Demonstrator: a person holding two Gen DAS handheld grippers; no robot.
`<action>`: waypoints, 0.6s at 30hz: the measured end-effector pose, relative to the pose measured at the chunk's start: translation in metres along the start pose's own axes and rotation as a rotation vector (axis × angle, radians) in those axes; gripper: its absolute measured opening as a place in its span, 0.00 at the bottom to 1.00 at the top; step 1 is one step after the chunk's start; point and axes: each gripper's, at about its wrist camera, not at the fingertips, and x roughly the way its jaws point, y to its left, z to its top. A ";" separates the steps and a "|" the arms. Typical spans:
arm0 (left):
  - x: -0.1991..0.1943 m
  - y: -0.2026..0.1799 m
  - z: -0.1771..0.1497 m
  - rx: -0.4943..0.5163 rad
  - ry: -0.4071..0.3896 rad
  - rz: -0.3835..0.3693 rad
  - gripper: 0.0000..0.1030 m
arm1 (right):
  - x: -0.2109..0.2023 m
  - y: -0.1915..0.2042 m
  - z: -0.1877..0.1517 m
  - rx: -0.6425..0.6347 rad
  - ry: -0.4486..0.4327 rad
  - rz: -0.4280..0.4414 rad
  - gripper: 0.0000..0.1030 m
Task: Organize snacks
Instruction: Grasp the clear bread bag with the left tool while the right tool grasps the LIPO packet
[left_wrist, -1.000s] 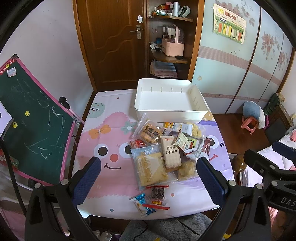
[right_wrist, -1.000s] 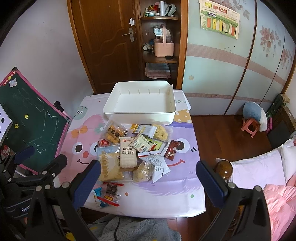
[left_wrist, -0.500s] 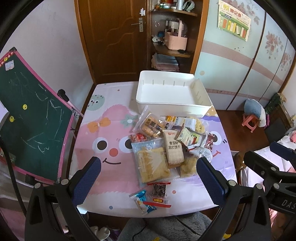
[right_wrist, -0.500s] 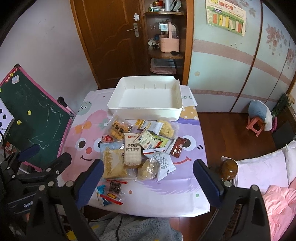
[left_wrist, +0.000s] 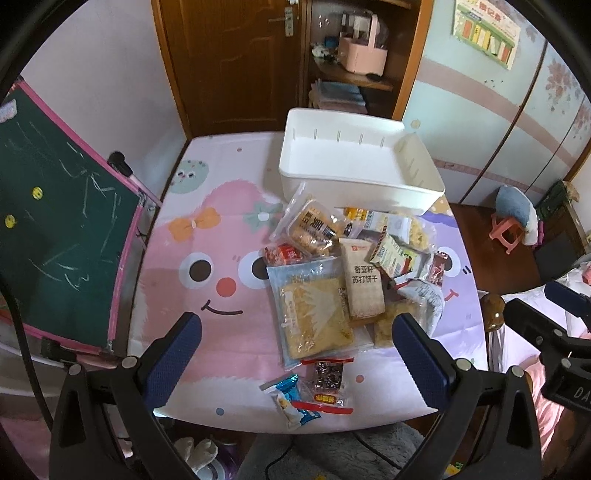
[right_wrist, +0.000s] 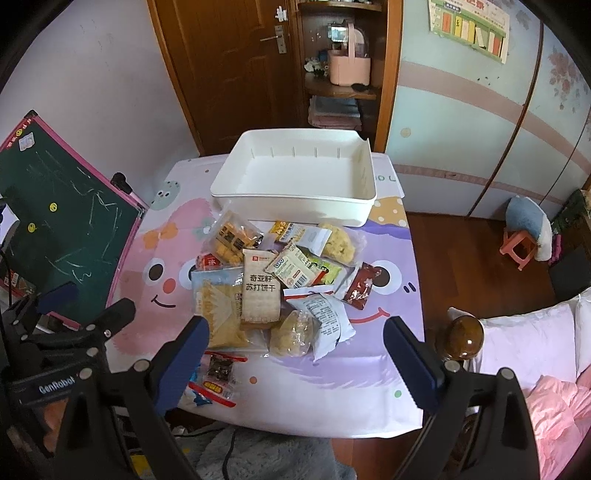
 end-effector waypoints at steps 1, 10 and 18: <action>0.008 0.004 0.001 -0.009 0.013 -0.007 1.00 | 0.005 -0.003 0.000 0.005 0.007 0.006 0.92; 0.080 0.029 0.006 -0.059 0.145 -0.068 1.00 | 0.060 -0.019 0.011 0.017 0.056 0.015 0.92; 0.153 0.033 -0.003 -0.059 0.260 -0.096 0.98 | 0.134 -0.012 0.028 -0.121 0.095 -0.002 0.92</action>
